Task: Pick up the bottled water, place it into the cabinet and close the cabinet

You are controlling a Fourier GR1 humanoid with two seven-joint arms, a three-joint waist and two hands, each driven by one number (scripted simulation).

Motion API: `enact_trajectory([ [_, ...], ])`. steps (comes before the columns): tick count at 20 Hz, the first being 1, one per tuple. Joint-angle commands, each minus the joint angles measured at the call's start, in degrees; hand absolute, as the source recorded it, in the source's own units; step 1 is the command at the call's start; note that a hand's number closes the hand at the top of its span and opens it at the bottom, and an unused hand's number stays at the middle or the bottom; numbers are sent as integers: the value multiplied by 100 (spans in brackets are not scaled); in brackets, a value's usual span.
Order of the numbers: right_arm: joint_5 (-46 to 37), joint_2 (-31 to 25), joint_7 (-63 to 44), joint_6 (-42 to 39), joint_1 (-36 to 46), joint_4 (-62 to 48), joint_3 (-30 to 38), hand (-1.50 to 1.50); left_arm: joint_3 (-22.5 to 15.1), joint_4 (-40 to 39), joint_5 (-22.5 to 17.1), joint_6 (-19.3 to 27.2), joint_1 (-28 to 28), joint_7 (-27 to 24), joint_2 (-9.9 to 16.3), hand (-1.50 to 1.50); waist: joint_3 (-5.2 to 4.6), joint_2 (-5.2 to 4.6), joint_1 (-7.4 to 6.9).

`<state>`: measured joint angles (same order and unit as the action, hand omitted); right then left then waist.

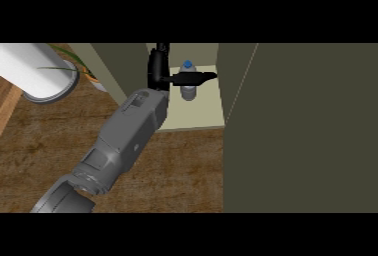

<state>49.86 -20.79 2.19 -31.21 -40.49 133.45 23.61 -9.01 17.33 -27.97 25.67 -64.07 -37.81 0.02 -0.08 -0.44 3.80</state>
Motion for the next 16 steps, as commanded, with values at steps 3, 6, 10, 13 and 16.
enact_trajectory([
  [3,8,50,-368,389,-14,822,117,-150,-688,955,-590,171,495,247,-2,-150,1,62,-124],
  [6,-34,45,-373,347,-29,634,216,-150,-1179,1708,-750,-2,1309,287,-2,-150,2,103,-282],
  [10,-353,462,-279,213,-181,784,13,-150,-1831,2672,-973,392,2028,214,-2,-150,4,101,-274],
  [13,-272,417,-311,184,-183,720,126,-150,-2134,3439,-857,373,2686,295,-2,-150,4,107,-377],
  [16,56,350,-444,298,-434,1053,341,-150,-2381,4219,-723,681,3182,503,10,-150,2,131,-422],
])
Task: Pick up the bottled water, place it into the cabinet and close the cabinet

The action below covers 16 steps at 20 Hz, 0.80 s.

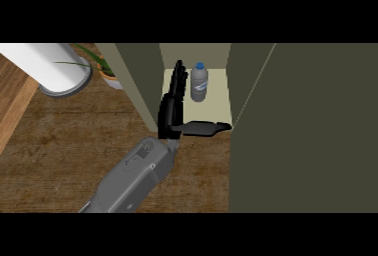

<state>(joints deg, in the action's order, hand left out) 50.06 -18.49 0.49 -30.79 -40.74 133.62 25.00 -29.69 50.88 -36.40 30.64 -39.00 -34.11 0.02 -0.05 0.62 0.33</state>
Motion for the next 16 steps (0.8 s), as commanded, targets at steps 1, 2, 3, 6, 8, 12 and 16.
enact_trajectory([
  [1,74,24,-278,197,-145,703,282,-150,-397,1067,156,350,719,155,-2,-150,2,-14,-43],
  [2,-105,216,-327,341,-254,1083,-15,-150,-657,1134,-65,229,1206,-241,-2,-150,-5,-20,-6],
  [3,-176,192,-322,372,-188,991,73,-150,-608,1450,173,253,1353,-45,26,-150,-1,-10,-79],
  [6,-340,259,-246,200,-66,832,-45,-150,-1186,2097,141,654,1823,-82,-1,-150,0,-22,-22],
  [8,-342,142,-385,360,-34,970,14,-150,-1101,2209,214,199,2086,-5,96,-150,-3,-33,-53],
  [12,-262,84,-325,-152,-258,942,-3,150,-1722,3309,386,208,2817,291,596,150,1,-6,-53],
  [16,-487,57,-431,-491,-293,1046,-327,150,-1586,3859,350,-158,3275,202,1355,150,-1,-20,-54],
])
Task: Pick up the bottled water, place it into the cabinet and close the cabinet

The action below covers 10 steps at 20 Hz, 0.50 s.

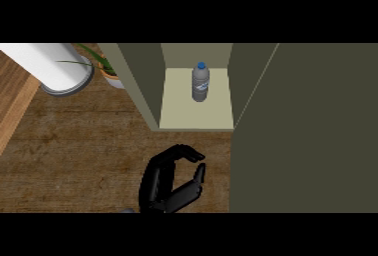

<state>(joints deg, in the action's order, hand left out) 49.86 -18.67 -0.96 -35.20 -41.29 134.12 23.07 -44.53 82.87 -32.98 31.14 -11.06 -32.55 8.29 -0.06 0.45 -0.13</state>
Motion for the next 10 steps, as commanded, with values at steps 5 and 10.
enact_trajectory([
  [5,-383,0,-413,-85,-314,1136,-158,150,-12,1562,57,-277,1171,71,1372,150,-2,-11,-16],
  [10,-341,-564,-633,-777,-389,1205,-370,150,304,1878,-73,-513,1538,38,2020,150,-12,-6,-28],
])
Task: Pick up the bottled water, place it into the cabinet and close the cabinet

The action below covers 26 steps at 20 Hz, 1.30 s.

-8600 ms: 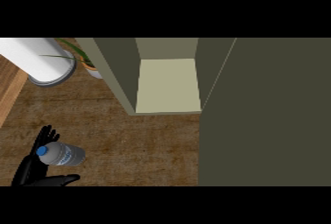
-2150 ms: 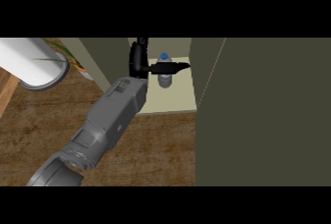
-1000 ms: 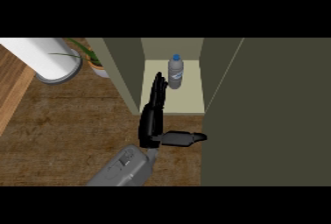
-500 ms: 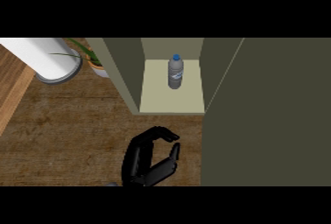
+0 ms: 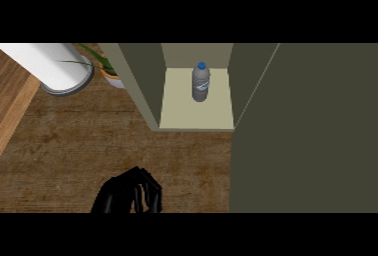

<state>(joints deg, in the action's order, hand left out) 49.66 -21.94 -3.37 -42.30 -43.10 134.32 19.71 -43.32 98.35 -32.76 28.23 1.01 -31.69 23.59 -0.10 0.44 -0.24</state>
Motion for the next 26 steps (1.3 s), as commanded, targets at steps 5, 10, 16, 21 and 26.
enact_trajectory([
  [5,-454,78,-178,-356,-331,1628,-192,150,773,713,-413,-592,672,-202,1051,150,-13,29,96],
  [10,-654,158,-134,-472,-202,1802,-497,150,1313,1060,-1037,-1215,1203,-360,1515,-150,-35,72,52],
  [16,-756,-23,-410,-506,-138,1861,-994,150,1920,1313,-1216,-1415,1706,-531,2058,-150,-44,75,-76],
  [21,-867,-201,-593,-531,218,1902,-1362,150,2395,1417,-1565,-1619,1915,-461,2374,-150,-68,114,-83],
  [26,-952,-278,-822,-369,760,1845,-1826,150,2549,1395,-1701,-1941,2220,-564,2530,-150,-100,129,-150],
])
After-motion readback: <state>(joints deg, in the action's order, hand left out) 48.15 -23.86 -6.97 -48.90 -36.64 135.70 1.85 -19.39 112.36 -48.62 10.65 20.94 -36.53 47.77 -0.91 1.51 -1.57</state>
